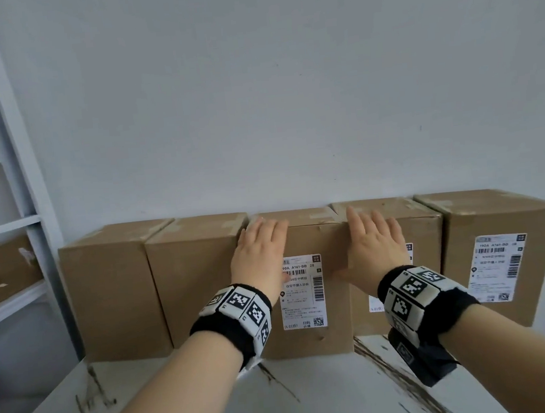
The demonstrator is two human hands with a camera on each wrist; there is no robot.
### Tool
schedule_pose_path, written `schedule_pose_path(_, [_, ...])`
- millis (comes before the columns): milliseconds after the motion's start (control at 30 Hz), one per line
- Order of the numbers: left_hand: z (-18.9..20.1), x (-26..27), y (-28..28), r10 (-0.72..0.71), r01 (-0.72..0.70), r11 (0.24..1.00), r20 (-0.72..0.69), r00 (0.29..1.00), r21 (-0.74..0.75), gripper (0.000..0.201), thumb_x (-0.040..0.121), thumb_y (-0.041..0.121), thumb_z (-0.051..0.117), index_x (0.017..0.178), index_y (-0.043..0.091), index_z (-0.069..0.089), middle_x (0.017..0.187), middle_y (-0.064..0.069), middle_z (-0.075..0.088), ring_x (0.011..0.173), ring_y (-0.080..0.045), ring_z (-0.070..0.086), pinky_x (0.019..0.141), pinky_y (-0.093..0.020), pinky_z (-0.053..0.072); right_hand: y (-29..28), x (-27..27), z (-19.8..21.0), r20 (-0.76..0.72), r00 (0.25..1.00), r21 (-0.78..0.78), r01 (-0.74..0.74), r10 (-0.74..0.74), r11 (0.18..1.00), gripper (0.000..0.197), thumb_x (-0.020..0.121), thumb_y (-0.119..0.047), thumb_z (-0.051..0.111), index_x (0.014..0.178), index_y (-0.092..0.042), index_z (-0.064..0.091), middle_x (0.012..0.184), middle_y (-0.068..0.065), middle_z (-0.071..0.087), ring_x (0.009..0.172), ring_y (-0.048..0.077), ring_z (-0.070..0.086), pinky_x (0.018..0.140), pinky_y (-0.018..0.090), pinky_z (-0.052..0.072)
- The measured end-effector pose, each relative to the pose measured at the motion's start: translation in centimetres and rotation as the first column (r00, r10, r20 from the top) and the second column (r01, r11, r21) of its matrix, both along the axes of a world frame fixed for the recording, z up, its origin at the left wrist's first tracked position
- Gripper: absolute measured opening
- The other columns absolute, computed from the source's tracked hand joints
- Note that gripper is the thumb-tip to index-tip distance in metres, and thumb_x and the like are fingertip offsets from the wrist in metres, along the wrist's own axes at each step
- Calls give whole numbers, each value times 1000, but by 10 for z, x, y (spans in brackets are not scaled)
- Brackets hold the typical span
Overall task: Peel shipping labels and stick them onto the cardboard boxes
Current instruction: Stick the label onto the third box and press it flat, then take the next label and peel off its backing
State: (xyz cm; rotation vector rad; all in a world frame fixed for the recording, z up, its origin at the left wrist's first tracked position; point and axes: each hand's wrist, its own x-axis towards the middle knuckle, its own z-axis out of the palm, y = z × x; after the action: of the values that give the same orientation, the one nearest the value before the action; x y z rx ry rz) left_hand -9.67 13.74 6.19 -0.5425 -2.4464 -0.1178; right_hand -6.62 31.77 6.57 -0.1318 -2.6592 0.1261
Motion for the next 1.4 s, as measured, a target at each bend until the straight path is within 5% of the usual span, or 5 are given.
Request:
schedule_pose_path(667, [6, -10, 4, 68, -60, 996, 120, 990, -71, 90, 88, 36, 59, 151, 20, -4, 159, 1, -4, 147, -20, -8, 119, -41, -1, 11, -11, -9, -139, 988, 59, -60, 68, 996, 59, 85, -19, 55, 138, -9, 33, 144, 6, 36, 139, 25, 23, 119, 34, 7])
schedule_pose_path(800, [16, 13, -17, -39, 34, 991, 37, 999, 126, 59, 94, 25, 51, 146, 19, 26, 154, 0, 25, 142, -19, 23, 115, -32, 19, -3, 1, -3, -108, 993, -54, -57, 51, 997, 65, 83, -15, 50, 143, -5, 25, 151, 15, 21, 143, 31, 12, 118, 38, 9])
schedule_pose_path(900, [13, 26, -42, -39, 21, 978, 87, 995, 205, 27, 93, 20, 50, 120, 21, 52, 127, 2, 52, 116, -17, 51, 96, -33, 44, -31, 12, -6, -273, 946, 4, -178, 173, 984, 47, 78, -9, 50, 124, -1, 49, 130, 20, 46, 124, 38, 38, 105, 46, 36])
schedule_pose_path(1167, [-41, 39, -80, 216, -69, 974, 799, 561, -214, 42, 97, 25, 44, 138, 20, 46, 146, -2, 42, 132, -21, 41, 105, -30, 35, -117, 8, -47, 526, 770, -91, -371, 361, 924, 33, 93, -13, 44, 120, -3, 60, 124, 13, 60, 115, 28, 56, 97, 34, 47])
schedule_pose_path(1400, [-64, 36, -74, 170, -87, 985, 844, 509, -146, 41, 100, 15, 38, 140, 10, 43, 147, -9, 40, 134, -23, 38, 104, -27, 31, -121, 6, -71, 667, 687, -22, -368, 288, 930, 44, 95, -15, 41, 139, -12, 43, 142, 6, 45, 129, 24, 44, 107, 35, 38])
